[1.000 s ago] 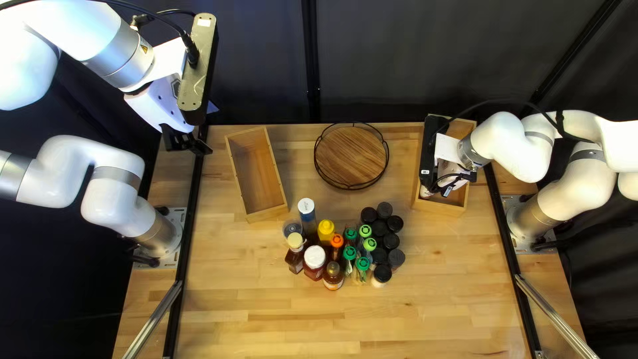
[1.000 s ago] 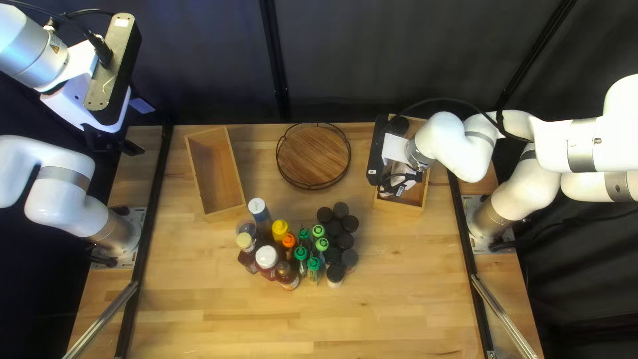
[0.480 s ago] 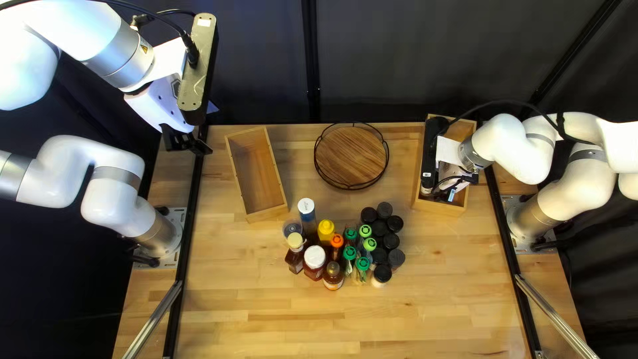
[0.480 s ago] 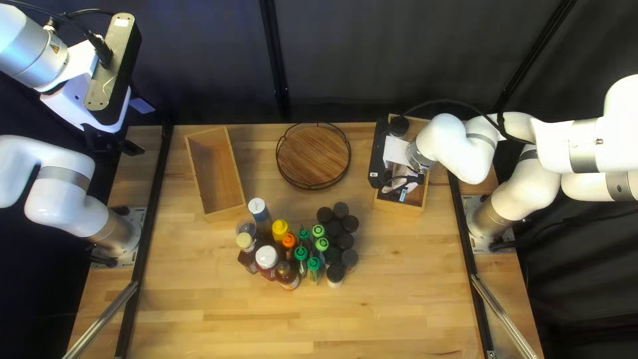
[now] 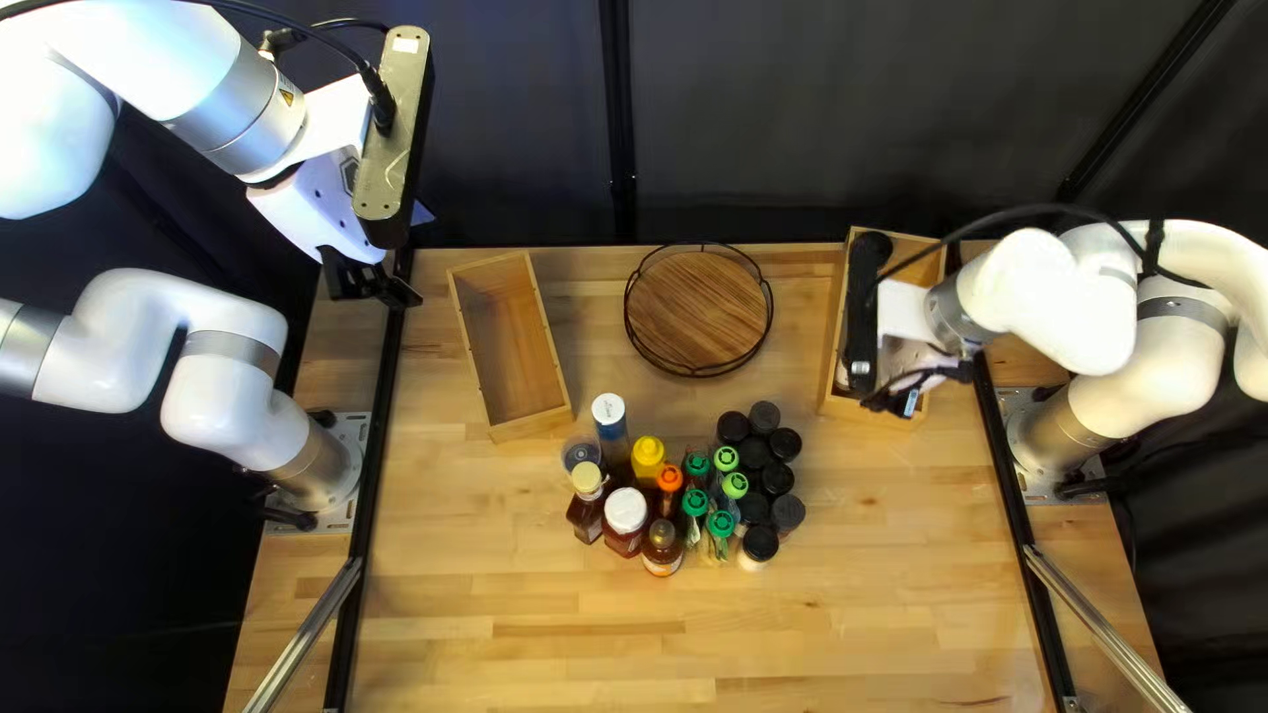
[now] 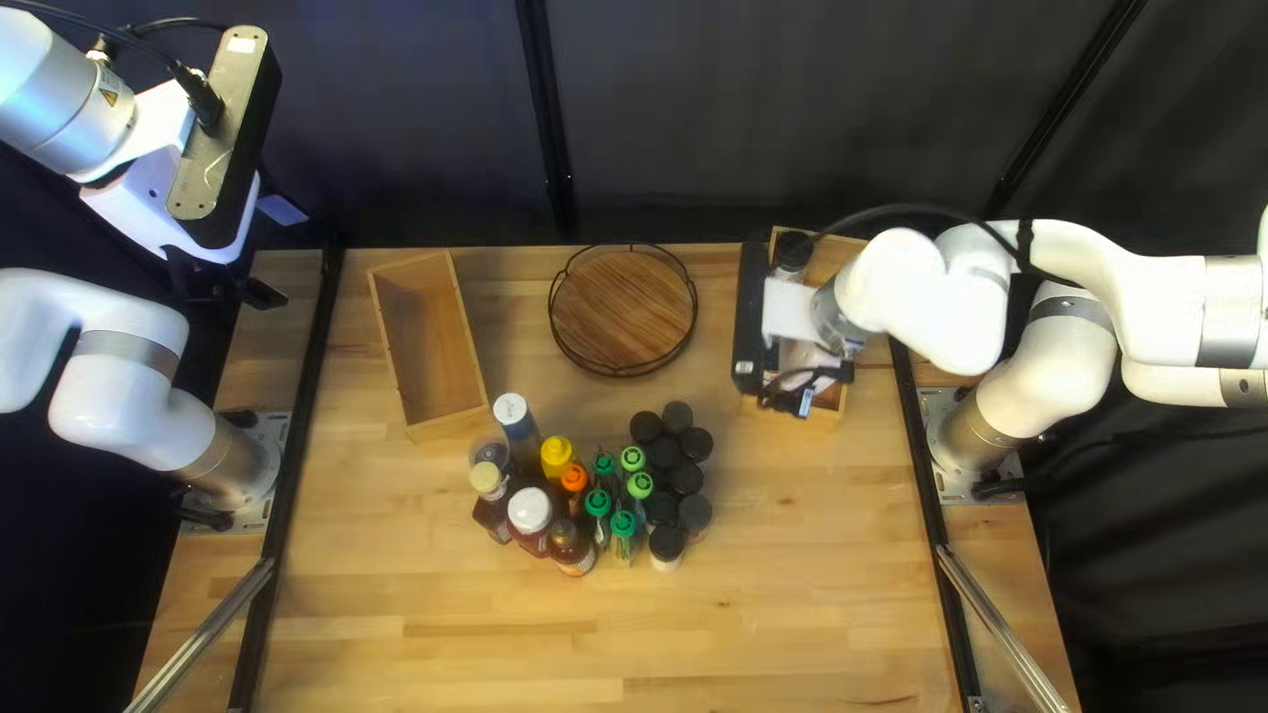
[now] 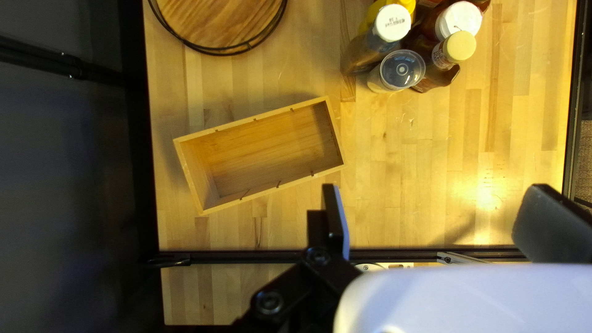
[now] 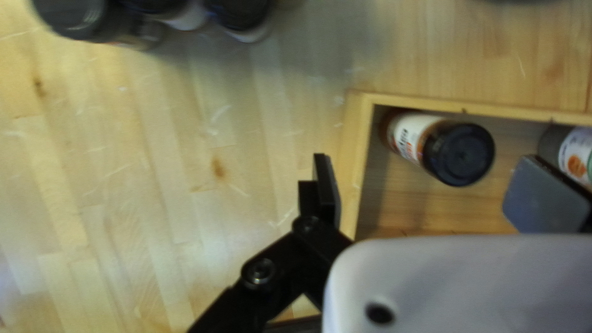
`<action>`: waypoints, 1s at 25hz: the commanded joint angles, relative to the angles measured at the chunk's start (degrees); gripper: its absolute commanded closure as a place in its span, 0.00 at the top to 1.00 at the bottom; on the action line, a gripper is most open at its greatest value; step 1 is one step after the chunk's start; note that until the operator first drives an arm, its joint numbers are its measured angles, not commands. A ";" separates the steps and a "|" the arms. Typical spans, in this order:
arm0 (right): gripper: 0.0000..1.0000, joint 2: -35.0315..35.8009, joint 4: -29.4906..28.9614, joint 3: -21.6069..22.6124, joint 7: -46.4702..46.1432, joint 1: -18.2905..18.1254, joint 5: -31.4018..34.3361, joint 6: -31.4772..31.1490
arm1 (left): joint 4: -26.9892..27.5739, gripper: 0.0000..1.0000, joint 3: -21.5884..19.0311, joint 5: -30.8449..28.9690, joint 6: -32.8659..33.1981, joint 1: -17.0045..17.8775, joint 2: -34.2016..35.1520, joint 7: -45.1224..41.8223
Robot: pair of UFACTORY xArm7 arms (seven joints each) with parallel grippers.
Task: Separate condiments, baby food and spices and place it in 3 different racks/containers
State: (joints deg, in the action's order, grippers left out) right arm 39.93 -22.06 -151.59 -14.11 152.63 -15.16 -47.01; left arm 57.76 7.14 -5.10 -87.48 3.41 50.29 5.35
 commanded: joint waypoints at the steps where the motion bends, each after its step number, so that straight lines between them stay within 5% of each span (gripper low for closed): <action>1: 1.00 -5.27 -1.77 2.23 -4.24 0.68 2.55 2.62 | 0.00 1.00 0.00 0.00 0.00 0.00 0.00 0.00; 13: 1.00 -17.77 -3.47 9.43 -2.16 -2.75 8.59 11.76 | 0.00 1.00 0.00 0.00 0.00 0.00 0.00 0.00; 25: 1.00 -24.90 -4.09 10.93 -1.76 -4.87 10.95 18.31 | 0.00 1.00 0.00 0.00 0.00 0.00 0.00 0.00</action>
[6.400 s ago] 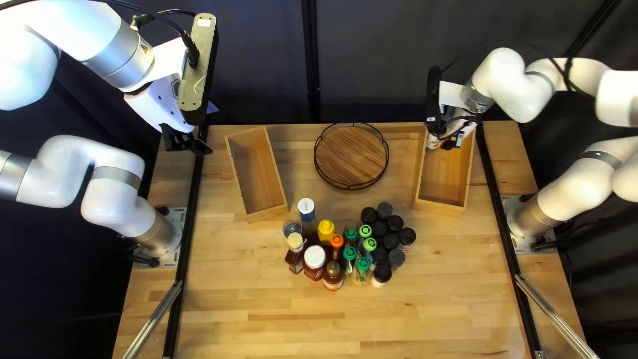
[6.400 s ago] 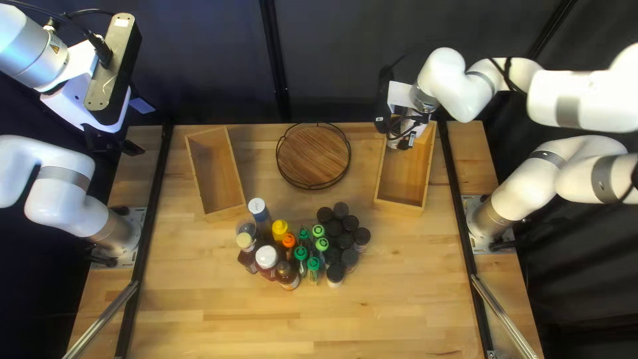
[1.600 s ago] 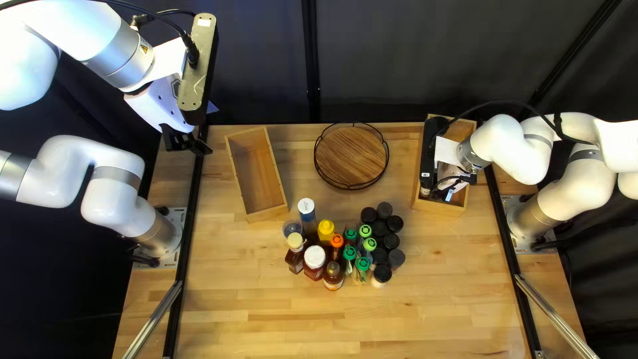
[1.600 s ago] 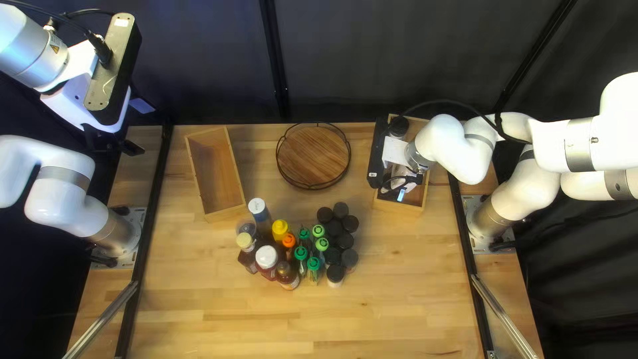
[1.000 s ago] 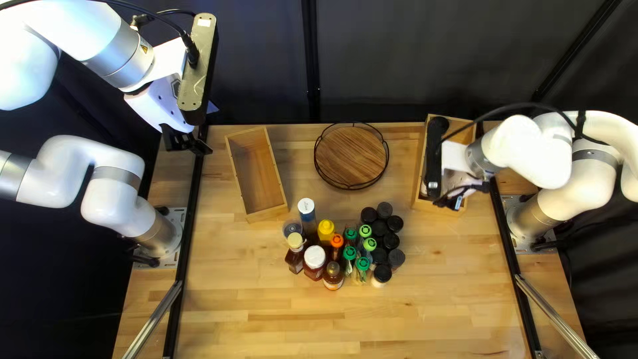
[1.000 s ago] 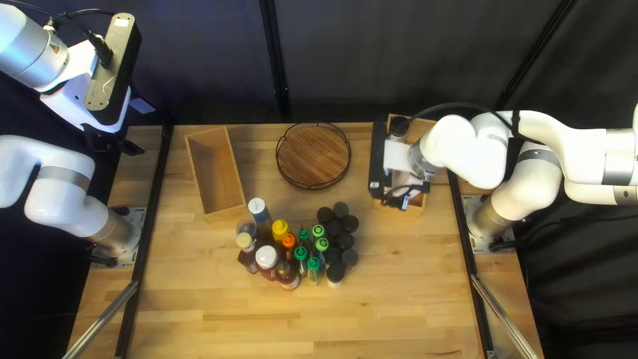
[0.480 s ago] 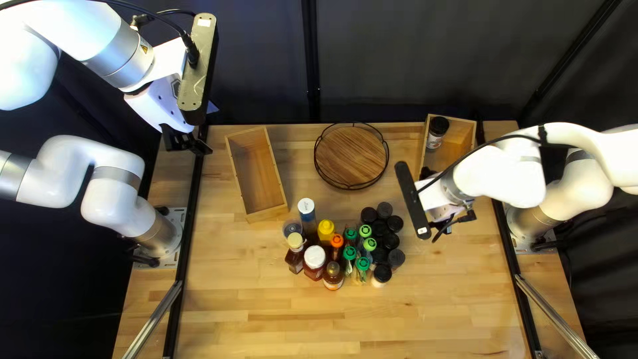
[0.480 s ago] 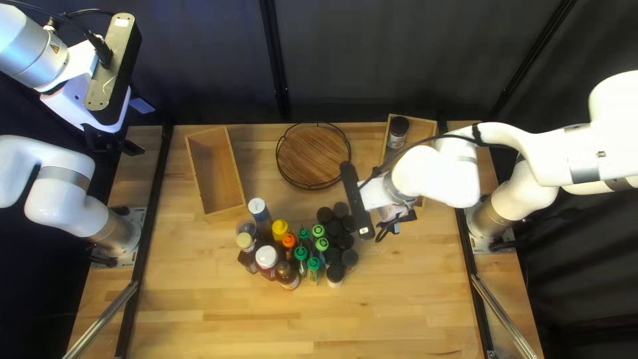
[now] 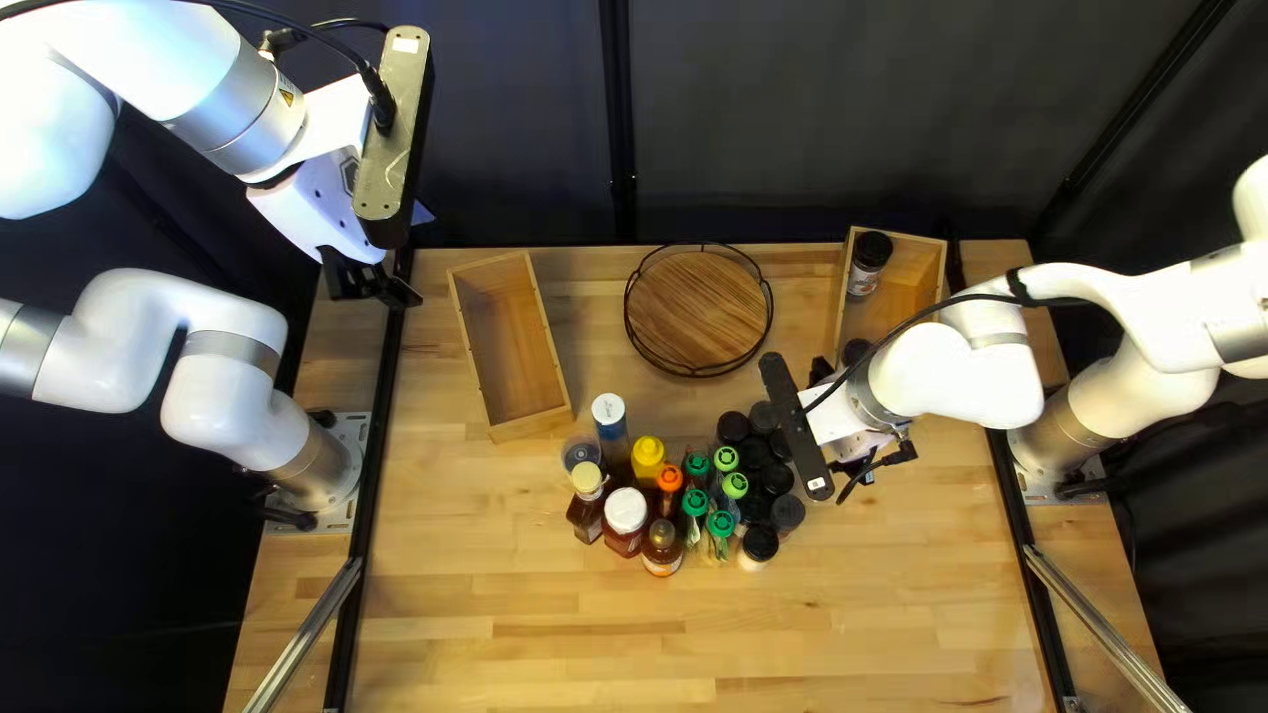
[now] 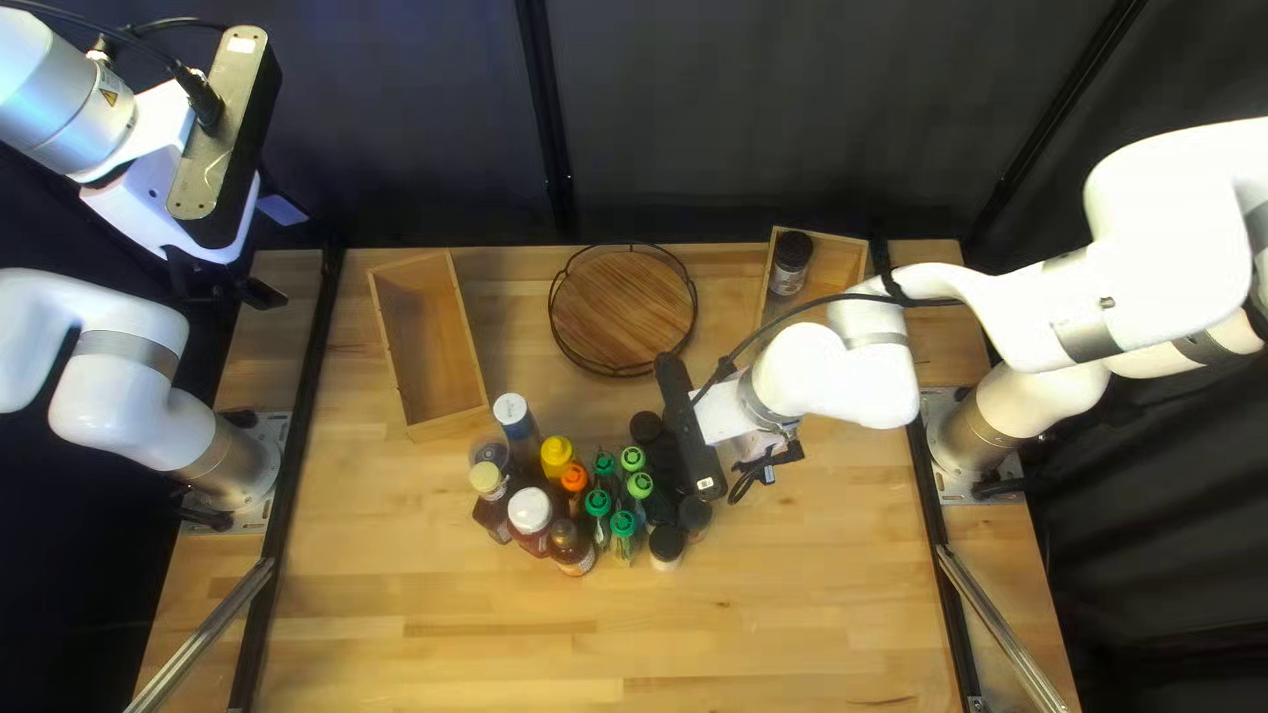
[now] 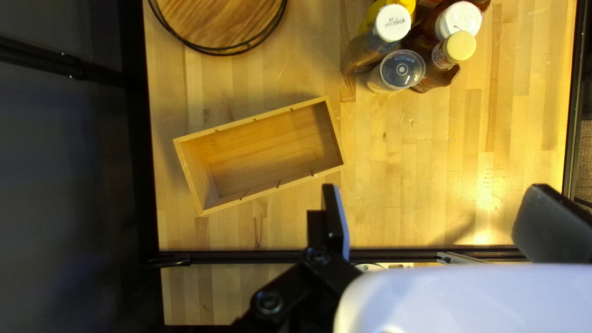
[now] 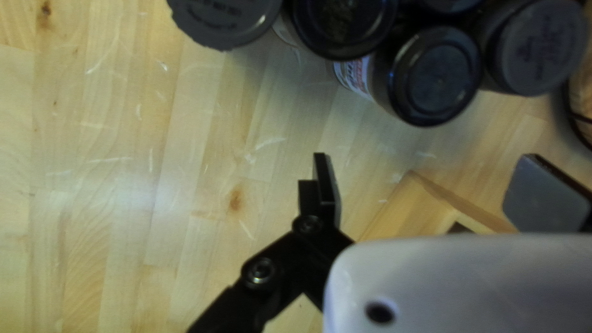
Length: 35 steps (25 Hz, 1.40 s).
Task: Separate condiments, baby food and spices and place it in 3 different racks/containers
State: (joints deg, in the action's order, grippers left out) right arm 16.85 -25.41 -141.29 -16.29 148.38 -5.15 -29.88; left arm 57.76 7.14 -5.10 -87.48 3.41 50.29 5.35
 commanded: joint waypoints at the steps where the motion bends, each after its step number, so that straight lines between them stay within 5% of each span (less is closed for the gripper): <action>1: 1.00 -2.09 -0.88 0.69 0.42 -0.69 1.08 1.32 | 0.00 1.00 0.00 0.00 0.00 0.00 0.00 0.00; 17: 0.86 -7.92 -3.41 1.03 -0.29 -2.74 4.46 4.50 | 0.00 1.00 0.00 0.00 0.00 0.00 0.00 0.00; 19: 0.65 -7.59 -3.37 0.94 -0.49 -2.59 4.20 4.29 | 0.00 1.00 0.00 0.00 0.00 0.00 0.00 0.00; 21: 0.06 -7.31 -3.29 0.91 -0.58 -2.51 4.07 4.23 | 0.00 1.00 0.00 0.00 0.00 0.00 0.00 0.00; 22: 0.02 -7.28 -3.27 0.95 -0.50 -2.55 4.17 4.26 | 0.00 1.00 0.00 0.00 0.00 0.00 0.00 0.00; 29: 0.01 -5.27 -2.35 0.00 -2.34 -1.45 2.28 3.77 | 0.00 1.00 0.00 0.00 0.00 0.00 0.00 0.00; 35: 0.00 6.89 1.44 -5.05 -7.33 5.45 -5.51 -3.33 | 0.00 1.00 0.00 0.00 0.00 0.00 0.00 0.00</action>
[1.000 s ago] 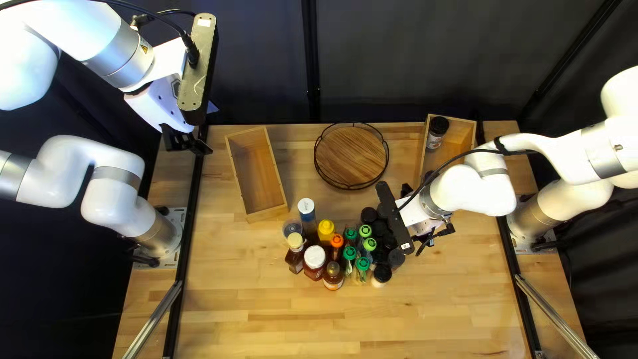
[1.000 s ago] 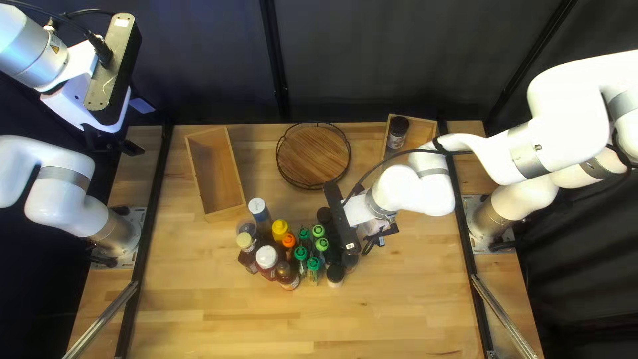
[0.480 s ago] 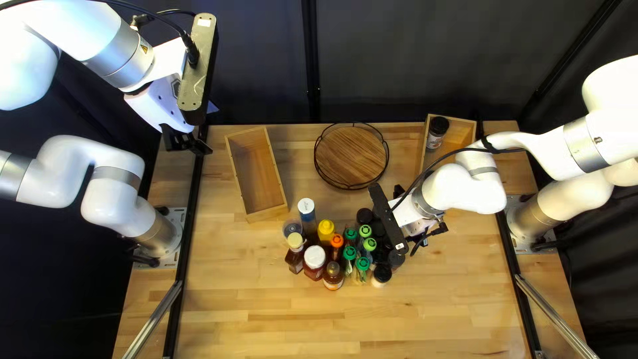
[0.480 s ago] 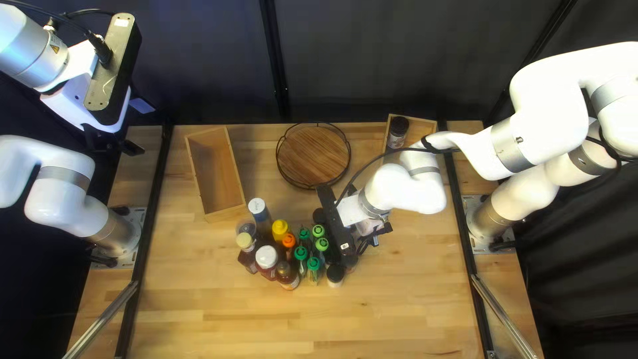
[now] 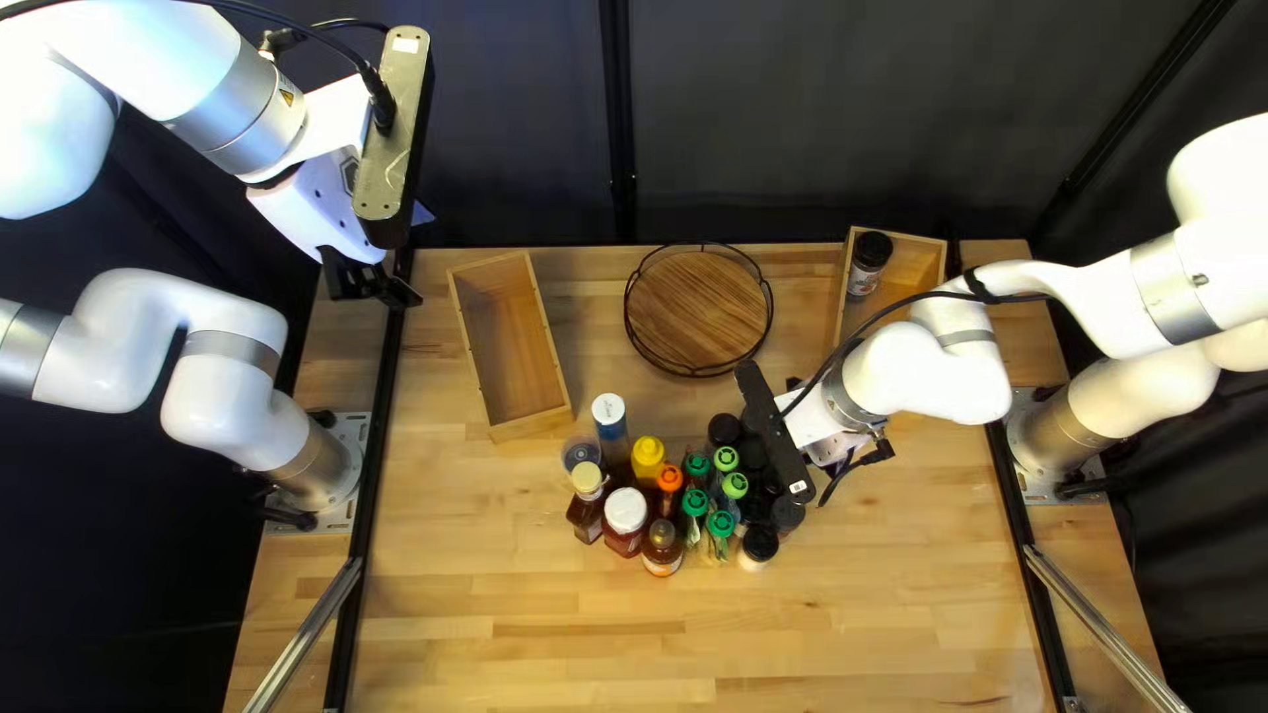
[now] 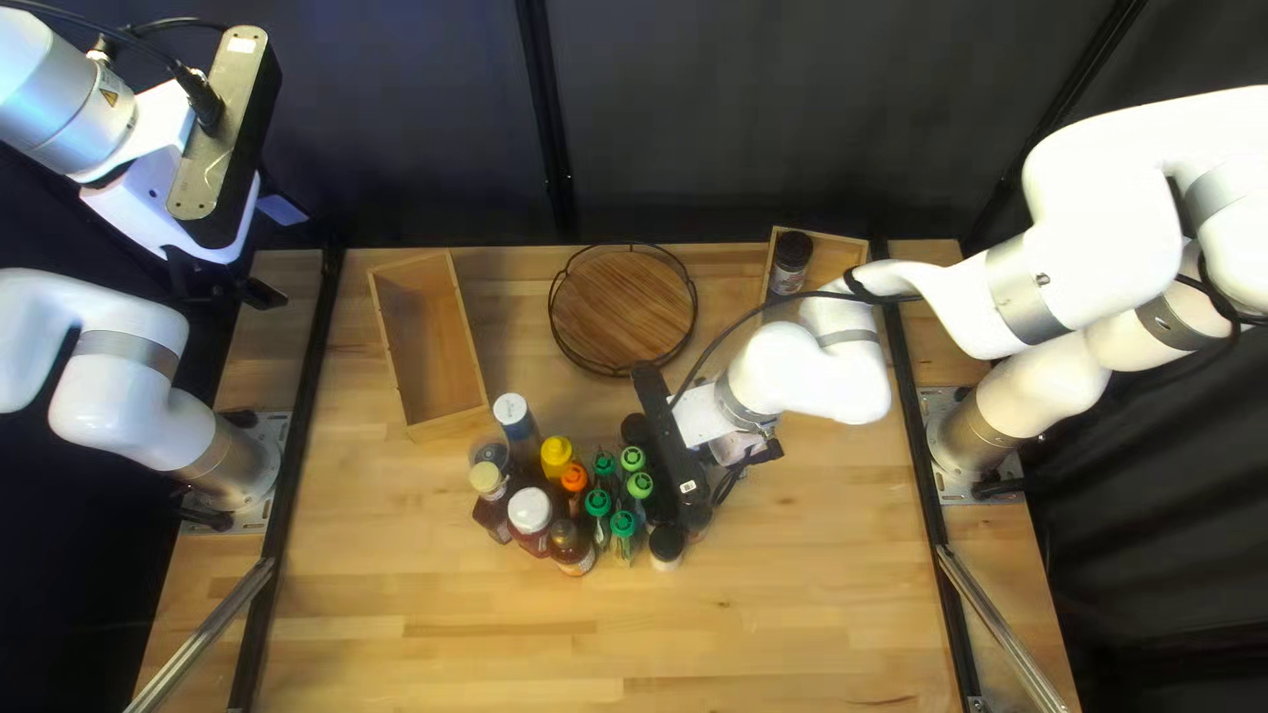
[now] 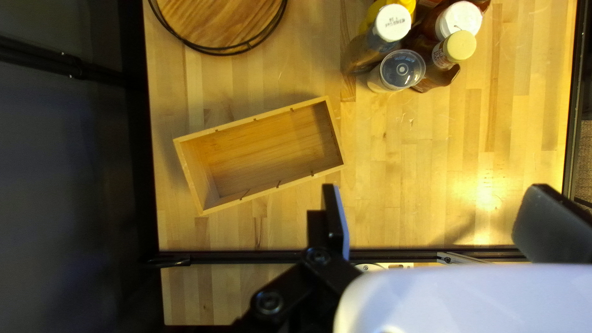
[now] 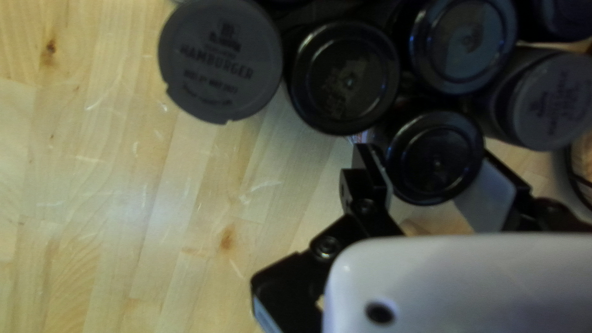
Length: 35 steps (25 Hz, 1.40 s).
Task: Separate condiments, baby food and spices and place it in 3 different racks/containers
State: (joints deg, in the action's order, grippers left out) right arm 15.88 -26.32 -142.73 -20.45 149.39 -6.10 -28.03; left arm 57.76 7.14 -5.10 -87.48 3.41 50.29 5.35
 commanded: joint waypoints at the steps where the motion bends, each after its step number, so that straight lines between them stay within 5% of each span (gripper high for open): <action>1: 0.00 9.62 2.54 -4.19 -3.48 5.21 -5.14 -6.64 | 0.00 1.00 0.00 0.00 0.00 0.00 0.00 0.00; 8: 0.00 24.79 1.54 -10.69 -6.28 9.48 -7.15 -22.33 | 0.00 1.00 0.00 0.00 0.00 0.00 0.00 0.00; 17: 0.00 33.82 1.75 -16.07 -5.78 6.72 -4.88 -35.10 | 0.00 1.00 0.00 0.00 0.00 0.00 0.00 0.00; 24: 0.00 37.92 6.03 -18.97 -5.34 2.98 -2.51 -36.46 | 0.00 1.00 0.00 0.00 0.00 0.00 0.00 0.00; 35: 0.00 38.92 13.33 -22.43 -6.97 -0.28 -1.58 -29.21 | 0.00 1.00 0.00 0.00 0.00 0.00 0.00 0.00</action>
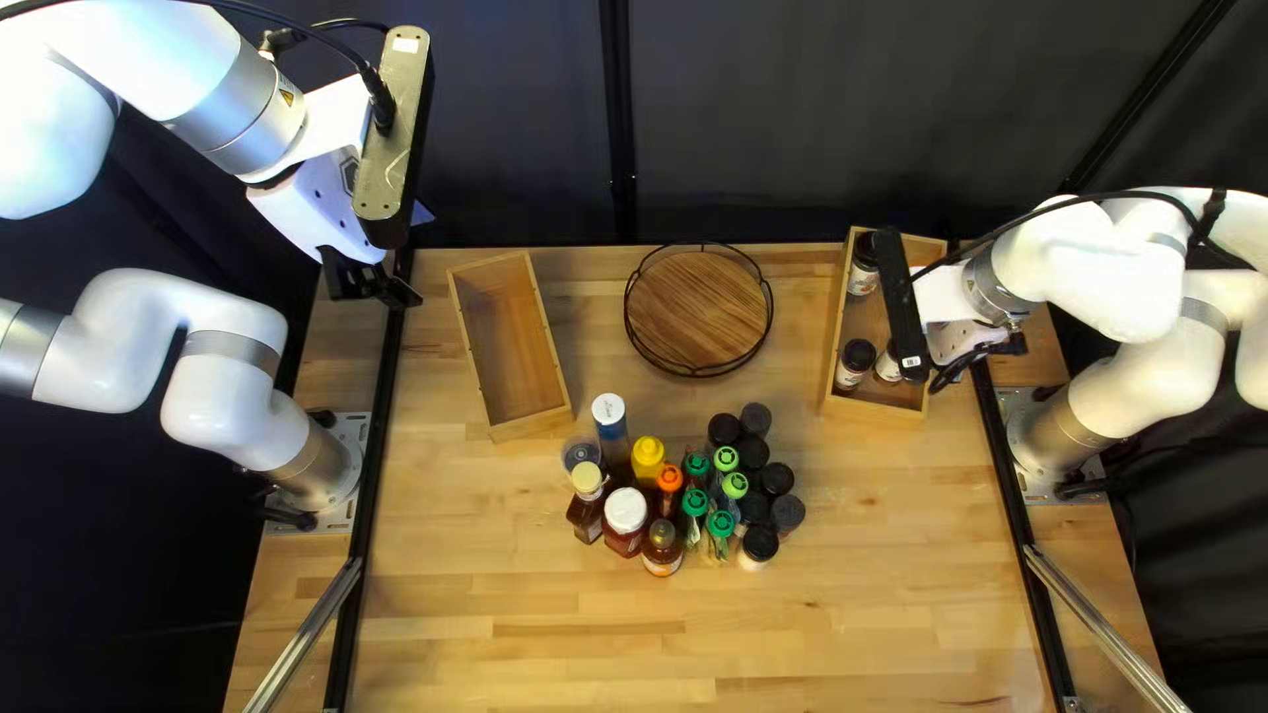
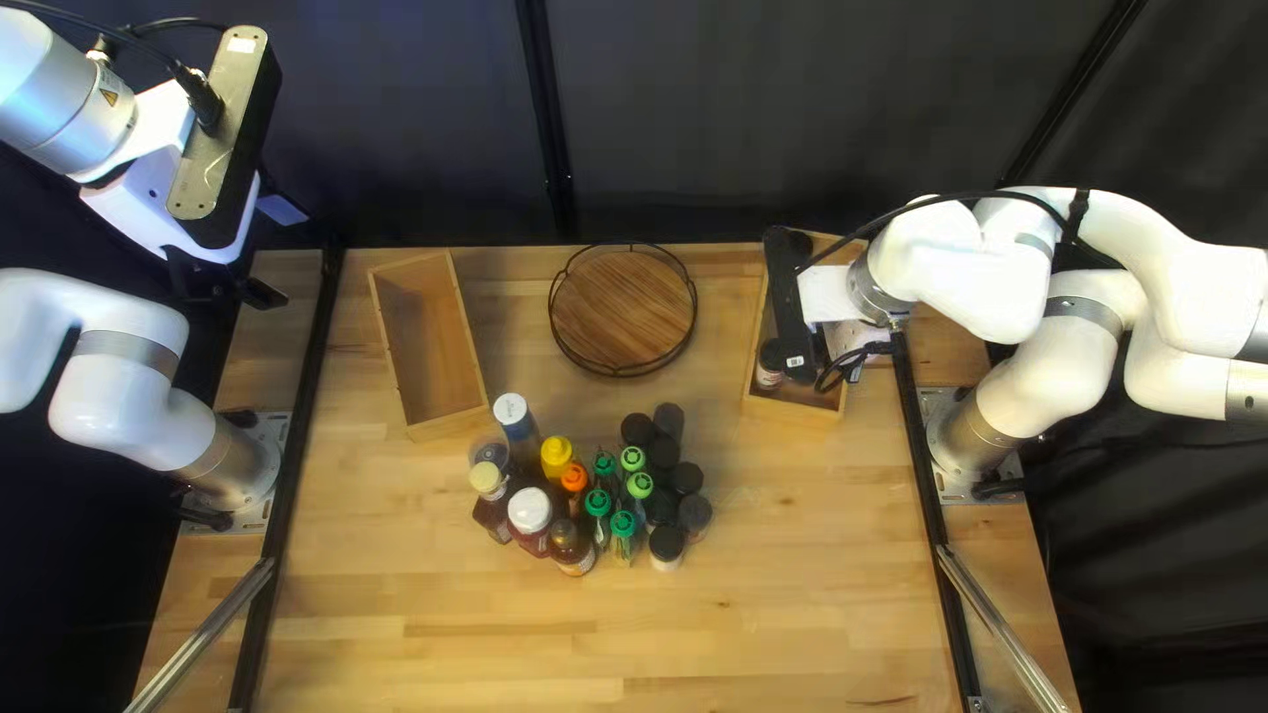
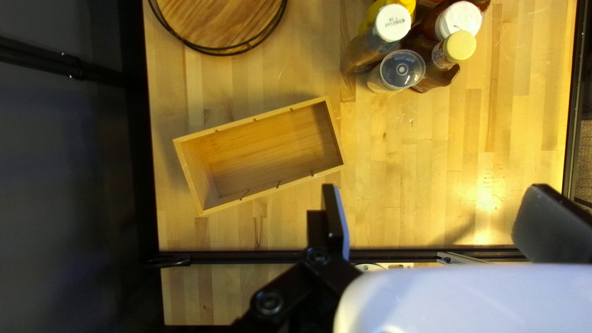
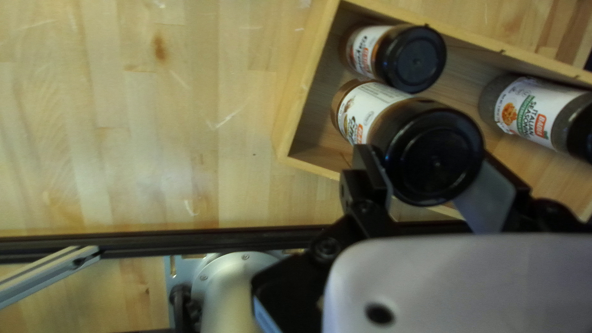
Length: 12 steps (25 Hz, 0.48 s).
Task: Separate condiments, baby food and spices and place it in 3 different racks/containers
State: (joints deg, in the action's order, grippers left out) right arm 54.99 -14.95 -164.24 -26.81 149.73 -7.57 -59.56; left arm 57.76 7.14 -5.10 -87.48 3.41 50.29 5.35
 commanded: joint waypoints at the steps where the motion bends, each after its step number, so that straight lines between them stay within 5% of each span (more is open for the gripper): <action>1: 0.00 -0.43 2.36 -1.02 -0.67 -0.70 -0.19 3.01 | 0.00 1.00 0.00 0.00 0.00 0.00 0.00 0.00; 12: 0.00 -4.55 7.47 -2.65 -2.24 -0.25 -2.70 12.40 | 0.00 1.00 0.00 0.00 0.00 0.00 0.00 0.00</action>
State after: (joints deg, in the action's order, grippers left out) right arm 51.08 -8.62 -166.32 -28.45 149.21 -9.65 -48.82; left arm 57.76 7.14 -5.10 -87.48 3.41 50.29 5.35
